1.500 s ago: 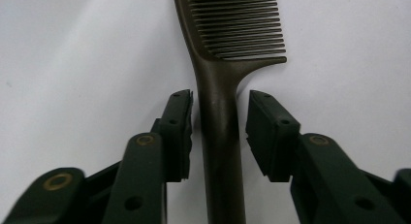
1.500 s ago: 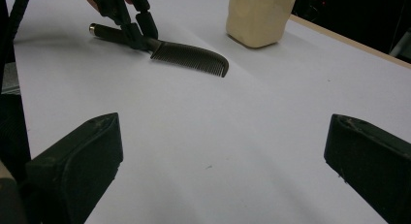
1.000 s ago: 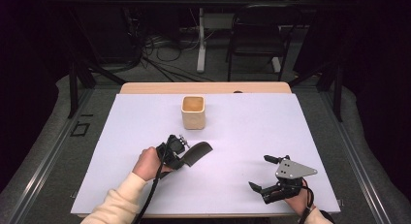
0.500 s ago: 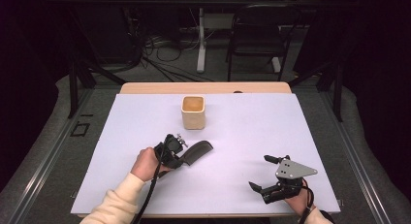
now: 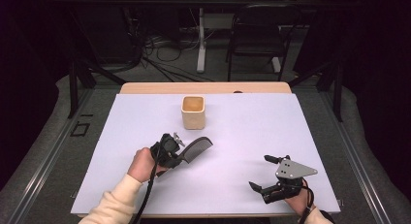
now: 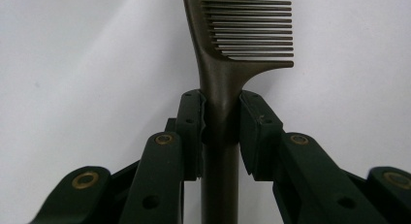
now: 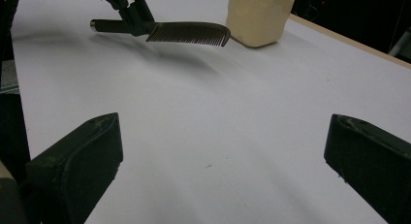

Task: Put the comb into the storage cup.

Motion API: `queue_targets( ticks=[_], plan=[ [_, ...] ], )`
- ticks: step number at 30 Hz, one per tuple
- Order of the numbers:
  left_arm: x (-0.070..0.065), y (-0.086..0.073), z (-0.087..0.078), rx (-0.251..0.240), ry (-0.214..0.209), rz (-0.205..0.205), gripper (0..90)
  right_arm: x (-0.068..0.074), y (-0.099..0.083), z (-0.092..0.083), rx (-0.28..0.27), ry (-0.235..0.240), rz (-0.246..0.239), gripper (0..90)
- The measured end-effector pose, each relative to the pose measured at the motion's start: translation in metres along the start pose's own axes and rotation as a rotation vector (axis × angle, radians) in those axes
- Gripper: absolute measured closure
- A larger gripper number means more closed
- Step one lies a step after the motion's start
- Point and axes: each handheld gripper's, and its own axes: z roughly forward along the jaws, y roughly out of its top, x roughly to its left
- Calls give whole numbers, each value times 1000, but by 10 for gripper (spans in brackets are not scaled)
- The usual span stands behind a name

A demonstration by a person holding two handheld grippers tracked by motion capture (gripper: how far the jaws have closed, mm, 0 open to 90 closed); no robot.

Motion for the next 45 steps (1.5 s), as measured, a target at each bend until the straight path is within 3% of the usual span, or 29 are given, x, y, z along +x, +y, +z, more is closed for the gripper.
queue_targets(
  ticks=[7, 34, 45],
  plan=[
    [1, -5, -10, -50, 13, 4, 720, 0, 0, 0, -1, -1, 1, 0],
    [9, -20, -25, -234, 14, -62, 720, 0, 0, 0, -1, -3, 2, 0],
    [12, -23, -25, -272, 14, -78, 721, 0, 0, 0, -1, -2, 1, 0]
  ],
)
